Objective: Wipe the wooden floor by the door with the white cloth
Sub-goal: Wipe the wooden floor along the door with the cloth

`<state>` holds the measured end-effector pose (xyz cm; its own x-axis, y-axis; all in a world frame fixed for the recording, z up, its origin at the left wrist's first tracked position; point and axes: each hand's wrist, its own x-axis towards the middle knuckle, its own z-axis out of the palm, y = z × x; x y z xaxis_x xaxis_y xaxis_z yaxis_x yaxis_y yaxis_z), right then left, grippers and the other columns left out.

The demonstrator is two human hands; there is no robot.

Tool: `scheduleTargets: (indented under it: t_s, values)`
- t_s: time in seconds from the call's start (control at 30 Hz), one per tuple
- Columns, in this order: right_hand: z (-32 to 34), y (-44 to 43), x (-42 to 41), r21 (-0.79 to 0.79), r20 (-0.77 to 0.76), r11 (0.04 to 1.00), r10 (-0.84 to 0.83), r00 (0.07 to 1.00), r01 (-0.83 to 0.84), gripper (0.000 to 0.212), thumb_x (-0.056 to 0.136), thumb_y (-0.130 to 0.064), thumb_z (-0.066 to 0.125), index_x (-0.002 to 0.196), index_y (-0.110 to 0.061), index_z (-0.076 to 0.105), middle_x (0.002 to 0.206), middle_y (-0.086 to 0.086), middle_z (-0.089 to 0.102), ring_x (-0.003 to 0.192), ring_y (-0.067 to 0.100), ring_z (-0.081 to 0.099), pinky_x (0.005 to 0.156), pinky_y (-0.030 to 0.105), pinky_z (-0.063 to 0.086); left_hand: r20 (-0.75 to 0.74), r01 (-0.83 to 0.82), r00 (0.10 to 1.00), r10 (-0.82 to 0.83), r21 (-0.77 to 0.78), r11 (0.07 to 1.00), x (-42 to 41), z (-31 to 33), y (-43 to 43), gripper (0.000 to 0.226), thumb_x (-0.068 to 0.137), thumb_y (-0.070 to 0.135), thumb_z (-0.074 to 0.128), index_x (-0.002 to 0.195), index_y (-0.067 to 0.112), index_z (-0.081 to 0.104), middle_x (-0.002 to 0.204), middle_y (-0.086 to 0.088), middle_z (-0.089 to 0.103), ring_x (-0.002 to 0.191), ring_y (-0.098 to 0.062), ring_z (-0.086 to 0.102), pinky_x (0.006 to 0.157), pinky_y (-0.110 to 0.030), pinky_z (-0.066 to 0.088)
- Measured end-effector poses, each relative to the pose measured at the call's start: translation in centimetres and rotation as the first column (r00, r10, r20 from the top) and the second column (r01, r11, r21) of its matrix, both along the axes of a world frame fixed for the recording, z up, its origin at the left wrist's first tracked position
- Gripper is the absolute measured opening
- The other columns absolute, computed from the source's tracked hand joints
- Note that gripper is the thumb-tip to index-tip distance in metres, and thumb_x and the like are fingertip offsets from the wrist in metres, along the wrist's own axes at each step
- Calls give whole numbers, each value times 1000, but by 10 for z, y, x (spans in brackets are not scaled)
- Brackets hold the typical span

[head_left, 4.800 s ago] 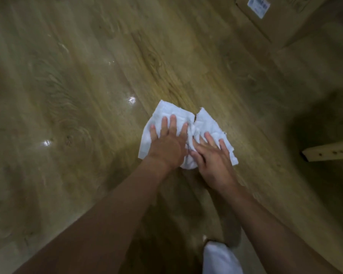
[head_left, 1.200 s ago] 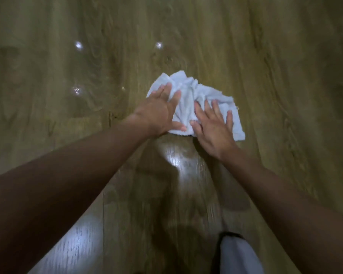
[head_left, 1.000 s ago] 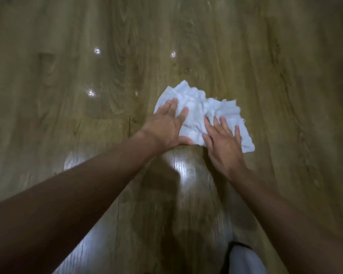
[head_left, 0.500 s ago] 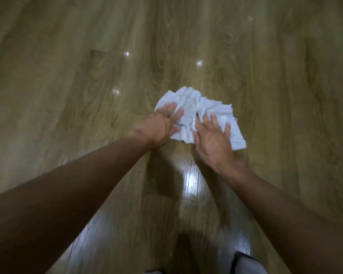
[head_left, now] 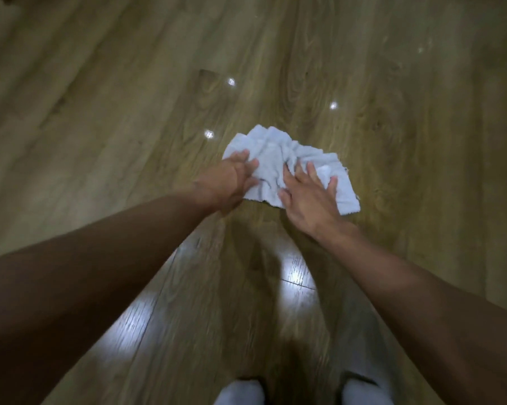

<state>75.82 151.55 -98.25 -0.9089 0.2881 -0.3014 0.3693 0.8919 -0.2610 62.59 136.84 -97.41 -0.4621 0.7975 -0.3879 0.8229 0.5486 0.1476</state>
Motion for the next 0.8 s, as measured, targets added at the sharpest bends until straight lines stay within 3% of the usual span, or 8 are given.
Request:
scheduleTargets:
  t_s: [0.13,0.27,0.37,0.43,0.53,0.63,0.73,0.8]
  values:
    - [7,-59,41,0,-42,992,126,991,-127,54,100,-38,27,151,-25,16,160,-5,14,148,18,-3,114,58,-4,59,-169,985,163,124,978,59,6,-49,60,98,44,27,150,15,25,159,-7,12,146,-25,12,117,-42,18]
    - [0,-75,30,33,-10,977,211,977,-211,53,101,-43,19,152,-31,9,161,-8,8,148,15,-5,113,60,-5,20,-148,989,147,181,972,70,22,-118,69,88,46,16,142,12,43,151,-15,34,134,-31,42,98,-47,48]
    - [-4,-71,-23,11,-4,979,202,979,-202,55,101,-47,23,152,-34,6,161,-7,1,148,19,-4,112,63,-2,-68,-237,969,237,14,971,35,27,-142,54,99,40,19,148,20,32,157,-10,22,141,-28,29,114,-34,27]
    - [-1,-79,-55,-21,38,980,199,979,-198,56,101,-46,24,152,-33,5,161,-6,-2,148,21,-4,112,64,-1,-91,-311,949,303,-107,944,15,32,-140,42,101,27,35,141,16,42,148,-15,36,135,-30,36,111,-36,29]
    - [3,-100,-54,-11,26,970,245,969,-245,55,101,-42,25,152,-31,7,161,-6,3,148,23,-1,112,63,2,-163,-328,938,307,-120,937,25,30,-133,36,100,28,37,127,9,53,138,-17,44,129,-30,40,105,-38,35]
    - [0,-124,-15,49,-57,917,398,916,-396,52,99,-39,23,150,-27,20,159,-6,17,147,21,8,113,60,6,-167,-320,938,303,-88,943,65,32,-131,48,104,30,31,144,5,31,154,-12,22,139,-27,29,106,-37,31]
    - [0,-124,-17,60,-41,883,469,882,-466,49,100,-38,23,148,-29,25,158,-8,19,147,15,8,114,57,4,-131,-302,946,296,-25,953,64,34,-139,48,101,38,34,140,10,28,148,-7,27,124,-33,48,84,-40,43]
    - [-3,-120,-44,51,-39,892,450,892,-448,51,101,-40,27,150,-30,19,160,-8,14,148,14,3,114,56,3,-131,-321,939,319,3,947,47,33,-141,47,101,40,33,139,14,28,146,-7,32,122,-35,50,85,-37,41]
